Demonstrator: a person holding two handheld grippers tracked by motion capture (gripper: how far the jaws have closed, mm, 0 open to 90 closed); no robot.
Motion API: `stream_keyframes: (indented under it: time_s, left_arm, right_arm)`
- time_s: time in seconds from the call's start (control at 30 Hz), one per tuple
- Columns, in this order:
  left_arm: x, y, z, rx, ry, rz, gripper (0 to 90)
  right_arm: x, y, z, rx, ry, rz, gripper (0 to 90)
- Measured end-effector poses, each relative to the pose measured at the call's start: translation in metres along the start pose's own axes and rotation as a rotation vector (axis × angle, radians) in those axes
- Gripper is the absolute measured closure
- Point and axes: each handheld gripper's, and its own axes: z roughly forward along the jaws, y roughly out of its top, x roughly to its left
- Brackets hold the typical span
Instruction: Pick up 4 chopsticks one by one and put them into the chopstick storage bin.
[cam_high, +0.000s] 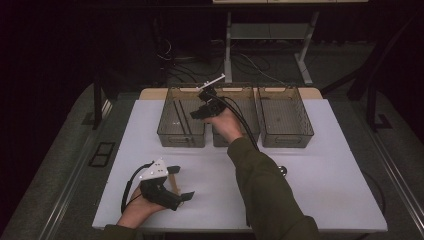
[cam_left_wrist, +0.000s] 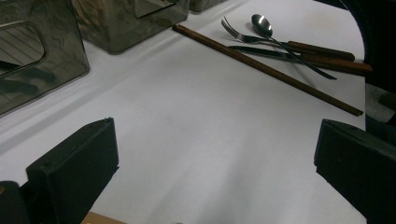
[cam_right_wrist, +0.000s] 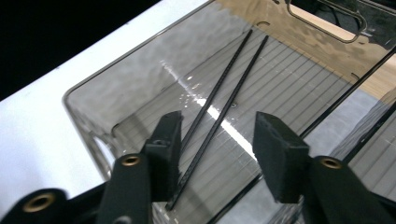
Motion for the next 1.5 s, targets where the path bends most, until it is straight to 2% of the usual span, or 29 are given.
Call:
stream_keyframes:
  time_s: [0.23, 0.43, 0.53, 0.67, 0.97, 1.5]
  left_arm:
    - [-0.001, 0.0, 0.001, 0.004, 0.003, -0.001, 0.0]
    - [-0.002, 0.0, 0.001, 0.004, 0.004, -0.003, 0.0]
    - [-0.002, 0.0, 0.001, 0.006, 0.004, -0.001, 0.0]
    - [-0.002, -0.001, 0.001, 0.003, 0.004, -0.009, 0.0]
    - [-0.002, -0.001, 0.0, 0.017, 0.006, -0.002, 0.0]
    - [-0.002, -0.001, 0.001, 0.011, 0.008, -0.009, 0.0]
  right_arm:
    - [0.002, -0.013, -0.018, -0.025, 0.028, -0.026, 40.3]
    - [0.002, -0.025, -0.035, -0.036, 0.046, -0.047, 39.4]
    - [0.002, -0.032, -0.043, -0.049, 0.058, -0.04, 39.1]
    - [0.003, -0.041, -0.05, -0.049, 0.057, -0.061, 36.5]
    - [0.0, -0.058, -0.068, -0.076, 0.057, -0.082, 31.9]
    - [-0.003, -0.094, -0.103, -0.115, 0.072, -0.103, 29.0]
